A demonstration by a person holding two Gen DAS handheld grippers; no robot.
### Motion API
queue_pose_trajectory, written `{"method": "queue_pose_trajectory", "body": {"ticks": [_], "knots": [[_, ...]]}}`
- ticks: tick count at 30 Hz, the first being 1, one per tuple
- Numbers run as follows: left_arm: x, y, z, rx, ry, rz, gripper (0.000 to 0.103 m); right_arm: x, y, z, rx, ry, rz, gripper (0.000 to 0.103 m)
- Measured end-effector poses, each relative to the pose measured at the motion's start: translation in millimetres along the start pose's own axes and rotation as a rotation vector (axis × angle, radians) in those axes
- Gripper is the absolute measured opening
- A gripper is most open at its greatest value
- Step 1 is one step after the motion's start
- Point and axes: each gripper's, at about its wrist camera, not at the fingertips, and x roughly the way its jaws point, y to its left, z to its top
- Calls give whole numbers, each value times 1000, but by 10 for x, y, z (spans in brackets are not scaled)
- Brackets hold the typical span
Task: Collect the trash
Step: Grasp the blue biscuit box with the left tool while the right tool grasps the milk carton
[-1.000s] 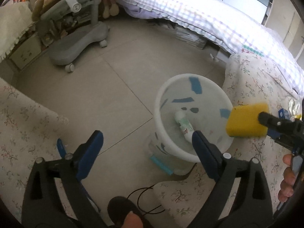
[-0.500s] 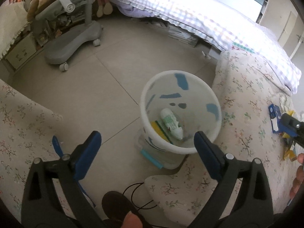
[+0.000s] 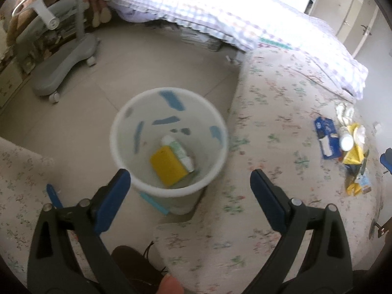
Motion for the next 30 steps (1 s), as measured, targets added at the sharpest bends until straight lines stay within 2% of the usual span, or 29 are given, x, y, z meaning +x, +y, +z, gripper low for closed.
{"method": "queue_pose_trajectory", "body": {"ticks": [8,15,19,30], "knots": [[63,-600,84,46,7,-44,98,-290,-778,-16,104,-26,-86,74],[216,-1218,118,137,23,-61,98,-400,-1239,-27,145,-30,-149,74],[322,-1484,144,157,39,-75,98,-398,-1532,-75,185,-12,-188,74],[685,-2093,227,144,89,-87,98,-289,-1948,-221,210,59,-243,74]]}}
